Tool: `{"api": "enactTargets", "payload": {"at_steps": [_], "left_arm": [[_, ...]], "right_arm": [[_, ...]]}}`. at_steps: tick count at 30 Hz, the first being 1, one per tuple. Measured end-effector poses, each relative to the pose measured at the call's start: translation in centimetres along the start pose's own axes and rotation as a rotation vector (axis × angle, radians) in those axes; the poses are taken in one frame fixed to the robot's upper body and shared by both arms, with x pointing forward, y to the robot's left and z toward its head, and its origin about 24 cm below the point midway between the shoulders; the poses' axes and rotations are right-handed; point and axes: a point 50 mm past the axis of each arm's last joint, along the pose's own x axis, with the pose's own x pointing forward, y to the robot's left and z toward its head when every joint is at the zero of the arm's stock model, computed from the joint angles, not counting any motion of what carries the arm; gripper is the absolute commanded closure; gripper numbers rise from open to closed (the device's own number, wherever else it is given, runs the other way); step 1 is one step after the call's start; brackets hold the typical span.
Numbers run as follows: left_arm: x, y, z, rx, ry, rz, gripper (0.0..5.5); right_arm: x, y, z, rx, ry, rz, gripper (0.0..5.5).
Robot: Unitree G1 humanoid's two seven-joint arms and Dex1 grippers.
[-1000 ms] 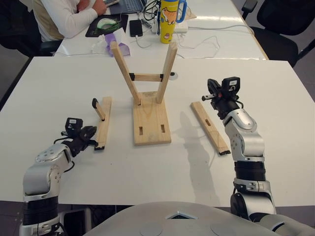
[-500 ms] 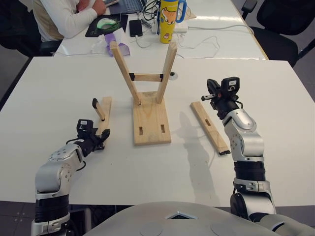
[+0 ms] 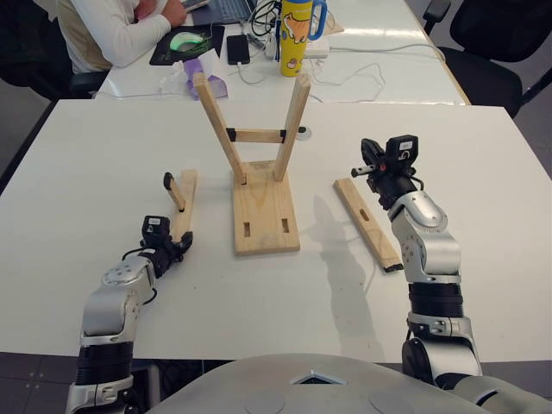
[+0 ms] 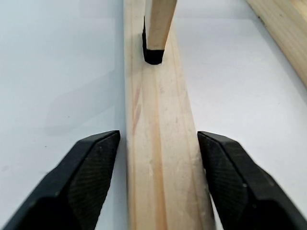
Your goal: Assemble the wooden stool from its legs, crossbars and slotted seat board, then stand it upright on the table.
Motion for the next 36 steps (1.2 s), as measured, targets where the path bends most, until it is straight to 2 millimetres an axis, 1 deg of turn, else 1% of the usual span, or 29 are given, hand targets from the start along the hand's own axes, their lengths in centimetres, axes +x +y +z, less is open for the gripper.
{"api": "enactTargets", "payload": {"at_steps": [6,14,18,20,22,23,25,27,29,30,31,32,34,36], "left_arm": [[0.1,-0.1,0.0,0.016,-0.006,-0.001,3.42],[0.2,-0.1,0.3,0.017,-0.016,-0.005,3.43],[0.4,0.2,1.8,0.030,-0.088,0.014,3.43],[0.3,0.6,3.0,0.031,-0.170,0.044,3.43],[-0.2,1.2,5.9,0.039,-0.325,0.078,3.43],[-0.8,1.3,8.2,0.059,-0.441,0.088,3.43],[-2.0,0.8,11.5,0.101,-0.606,0.081,3.43],[-3.1,0.1,13.7,0.147,-0.724,0.047,3.43],[-4.4,-0.9,15.7,0.222,-0.823,-0.020,3.43],[-4.9,-1.5,16.5,0.264,-0.860,-0.058,3.43],[-5.3,-2.1,17.1,0.298,-0.881,-0.092,3.43],[-5.6,-2.7,17.5,0.328,-0.901,-0.124,3.43],[-5.9,-3.7,18.0,0.378,-0.918,-0.182,3.43],[-6.0,-4.8,18.2,0.422,-0.921,-0.242,3.43]], "right_arm": [[0.0,0.0,0.0,0.000,0.000,0.000,5.50],[0.0,0.0,0.0,0.001,-0.001,-0.001,5.50],[0.3,-0.1,0.3,0.003,-0.011,-0.003,5.50],[0.7,-0.4,0.7,0.012,-0.018,-0.009,5.50],[1.3,-1.0,2.0,0.035,-0.058,-0.017,5.50],[1.9,-1.4,3.3,0.063,-0.095,-0.014,5.50],[2.6,-1.6,5.7,0.126,-0.160,0.019,5.50],[3.0,-1.3,7.9,0.246,-0.208,0.095,5.50],[3.1,-0.4,11.2,0.379,-0.279,0.220,5.50],[2.9,0.3,12.7,0.445,-0.304,0.308,5.50],[2.7,0.9,13.8,0.494,-0.315,0.386,5.29],[2.4,1.5,14.8,0.552,-0.316,0.471,5.22],[1.9,2.2,15.7,0.662,-0.291,0.583,4.85],[1.5,2.6,16.0,0.738,-0.243,0.656,4.53]]}}
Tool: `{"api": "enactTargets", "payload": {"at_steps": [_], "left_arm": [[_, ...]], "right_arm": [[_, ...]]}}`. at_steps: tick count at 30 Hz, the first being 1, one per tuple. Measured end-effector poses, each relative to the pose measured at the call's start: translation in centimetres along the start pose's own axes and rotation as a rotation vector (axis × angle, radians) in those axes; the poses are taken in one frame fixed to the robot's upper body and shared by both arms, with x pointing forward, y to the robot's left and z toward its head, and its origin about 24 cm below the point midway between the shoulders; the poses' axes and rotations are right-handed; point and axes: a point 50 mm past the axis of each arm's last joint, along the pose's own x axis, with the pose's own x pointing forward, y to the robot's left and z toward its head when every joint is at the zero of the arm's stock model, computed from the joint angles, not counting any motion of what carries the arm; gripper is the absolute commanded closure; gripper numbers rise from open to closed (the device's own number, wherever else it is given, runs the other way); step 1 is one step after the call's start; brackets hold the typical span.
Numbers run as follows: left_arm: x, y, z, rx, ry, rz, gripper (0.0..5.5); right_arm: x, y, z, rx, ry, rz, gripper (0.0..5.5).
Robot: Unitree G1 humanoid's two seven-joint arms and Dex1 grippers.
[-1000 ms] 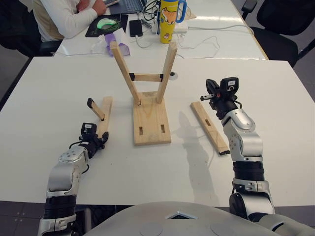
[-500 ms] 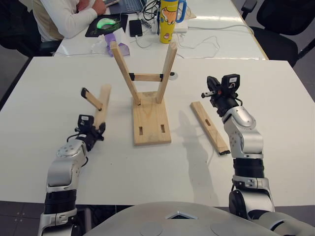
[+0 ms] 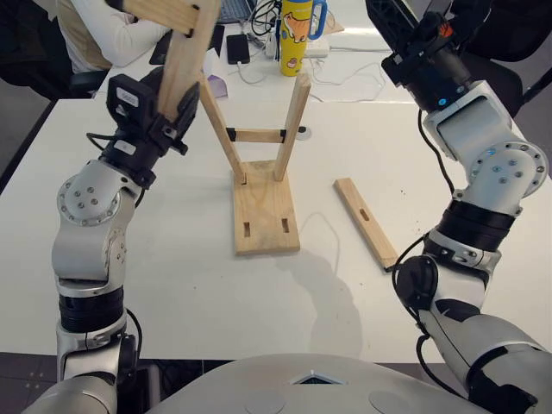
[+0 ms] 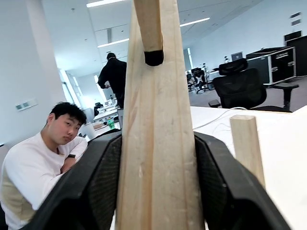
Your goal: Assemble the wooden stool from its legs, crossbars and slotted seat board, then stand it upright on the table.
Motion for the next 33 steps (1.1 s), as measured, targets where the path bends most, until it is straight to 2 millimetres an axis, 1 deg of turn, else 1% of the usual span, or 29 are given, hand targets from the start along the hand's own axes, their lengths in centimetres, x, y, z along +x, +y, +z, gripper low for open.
{"api": "enactTargets", "payload": {"at_steps": [4,6,9,11,12,21,30,32,33], "left_arm": [[0.6,-1.5,-0.2,0.011,0.009,-0.096,3.43],[0.8,-1.8,0.0,0.025,0.001,-0.113,3.43],[0.9,-2.2,0.0,0.033,0.001,-0.132,3.43],[1.0,-2.5,0.0,0.038,0.000,-0.147,3.43],[1.1,-2.6,0.0,0.042,-0.002,-0.152,3.43],[1.3,-4.0,-0.3,0.097,0.011,-0.221,3.43],[1.0,-4.5,-0.1,0.135,0.005,-0.235,3.43],[1.0,-4.5,-0.1,0.138,0.004,-0.235,3.43],[1.0,-4.5,-0.1,0.137,0.004,-0.237,3.43]], "right_arm": [[0.0,0.5,-1.0,0.106,0.069,0.028,3.90],[-0.2,0.6,-1.5,0.157,0.082,0.023,3.50],[-0.1,0.8,-1.8,0.191,0.089,0.013,2.98],[-0.1,0.8,-1.8,0.207,0.083,0.003,2.79],[-0.1,0.8,-1.8,0.213,0.079,-0.008,2.79],[0.3,1.0,-2.0,0.250,0.065,-0.024,2.79],[0.5,0.9,-2.4,0.246,0.077,-0.045,4.11],[0.5,0.9,-2.4,0.246,0.075,-0.050,4.36],[0.5,0.9,-2.4,0.245,0.076,-0.050,4.37]]}}
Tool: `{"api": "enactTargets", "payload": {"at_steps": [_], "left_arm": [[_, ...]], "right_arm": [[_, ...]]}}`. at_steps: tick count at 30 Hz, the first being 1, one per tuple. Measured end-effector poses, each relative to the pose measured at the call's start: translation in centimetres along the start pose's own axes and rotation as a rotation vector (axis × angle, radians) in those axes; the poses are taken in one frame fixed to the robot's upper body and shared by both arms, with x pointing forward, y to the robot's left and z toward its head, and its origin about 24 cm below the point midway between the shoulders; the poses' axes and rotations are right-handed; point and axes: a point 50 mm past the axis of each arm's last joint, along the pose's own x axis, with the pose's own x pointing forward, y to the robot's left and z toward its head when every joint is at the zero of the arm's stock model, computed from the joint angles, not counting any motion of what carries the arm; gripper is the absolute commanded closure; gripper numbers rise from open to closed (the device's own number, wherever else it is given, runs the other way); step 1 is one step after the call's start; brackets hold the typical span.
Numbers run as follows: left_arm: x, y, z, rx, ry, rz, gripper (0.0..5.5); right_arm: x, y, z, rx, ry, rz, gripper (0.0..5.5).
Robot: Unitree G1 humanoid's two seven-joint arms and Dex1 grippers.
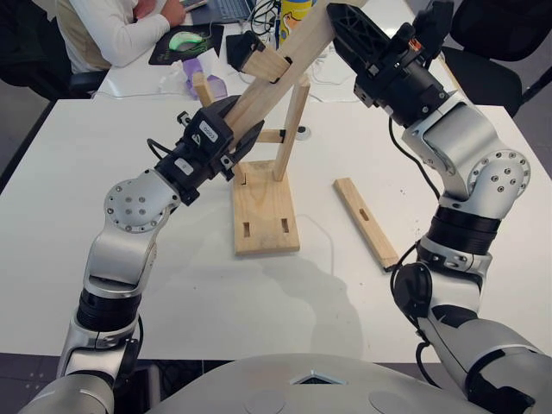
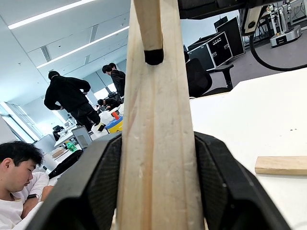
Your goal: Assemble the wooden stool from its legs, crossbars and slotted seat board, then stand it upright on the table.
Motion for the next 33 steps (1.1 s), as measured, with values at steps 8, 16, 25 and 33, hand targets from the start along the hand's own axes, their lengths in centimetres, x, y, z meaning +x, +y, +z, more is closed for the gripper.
{"api": "enactTargets", "payload": {"at_steps": [8,16,25,33], "left_arm": [[-0.1,0.0,-0.1,0.001,0.005,0.003,3.06],[-0.2,0.1,-0.3,-0.013,0.014,0.015,2.24],[-2.2,2.1,-0.6,-0.104,0.033,0.114,2.24],[-3.7,3.6,-2.2,-0.310,0.029,0.340,3.40]], "right_arm": [[0.1,0.0,-0.1,-0.006,0.005,-0.003,4.38],[0.1,-0.1,0.3,-0.015,-0.023,-0.017,4.44],[-1.3,-2.3,5.4,0.020,-0.361,-0.164,4.44],[-4.0,-2.8,5.1,-0.076,-0.259,-0.145,4.44]]}}
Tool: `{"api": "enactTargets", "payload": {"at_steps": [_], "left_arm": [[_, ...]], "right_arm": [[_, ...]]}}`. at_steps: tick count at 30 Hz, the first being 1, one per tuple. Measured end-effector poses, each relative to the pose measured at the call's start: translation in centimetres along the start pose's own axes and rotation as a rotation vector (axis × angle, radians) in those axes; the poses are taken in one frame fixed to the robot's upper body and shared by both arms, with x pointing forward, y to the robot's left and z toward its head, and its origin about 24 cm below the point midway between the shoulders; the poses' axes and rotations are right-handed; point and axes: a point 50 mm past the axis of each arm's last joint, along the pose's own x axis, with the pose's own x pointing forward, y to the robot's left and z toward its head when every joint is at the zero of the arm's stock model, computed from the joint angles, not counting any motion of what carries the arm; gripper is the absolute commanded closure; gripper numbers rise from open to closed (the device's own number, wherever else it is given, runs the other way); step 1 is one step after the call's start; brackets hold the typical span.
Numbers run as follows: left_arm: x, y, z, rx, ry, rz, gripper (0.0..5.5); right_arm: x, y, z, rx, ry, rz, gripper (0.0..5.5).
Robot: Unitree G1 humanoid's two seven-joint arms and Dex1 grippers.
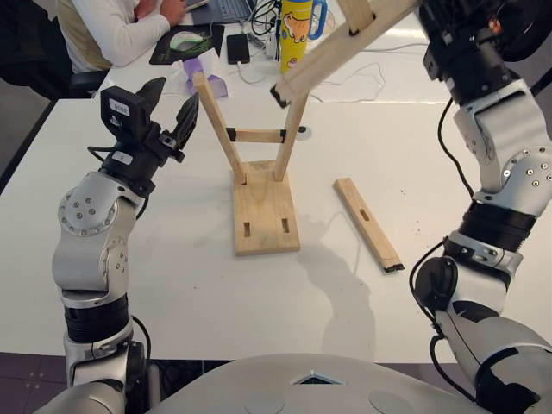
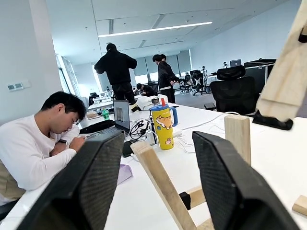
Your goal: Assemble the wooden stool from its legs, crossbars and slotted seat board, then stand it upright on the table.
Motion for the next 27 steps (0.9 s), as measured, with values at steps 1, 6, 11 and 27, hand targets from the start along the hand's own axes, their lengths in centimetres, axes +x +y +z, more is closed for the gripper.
{"api": "enactTargets", "payload": {"at_steps": [1,6,11,27], "left_arm": [[-0.2,-0.1,-0.5,-0.018,0.018,0.015,3.54],[-1.0,-0.1,-3.1,-0.042,0.127,0.077,4.33],[-1.9,-0.7,-5.7,-0.029,0.257,0.063,5.10],[-2.3,-2.3,-8.4,-0.036,0.404,0.000,5.50]], "right_arm": [[-0.7,-0.7,-0.3,-0.005,0.024,-0.025,4.44],[-3.8,-3.3,-2.3,0.017,0.047,-0.208,4.44],[-6.5,-4.2,-4.9,0.034,0.055,-0.373,4.44],[-11.3,-2.8,-9.8,0.062,0.056,-0.734,4.44]]}}
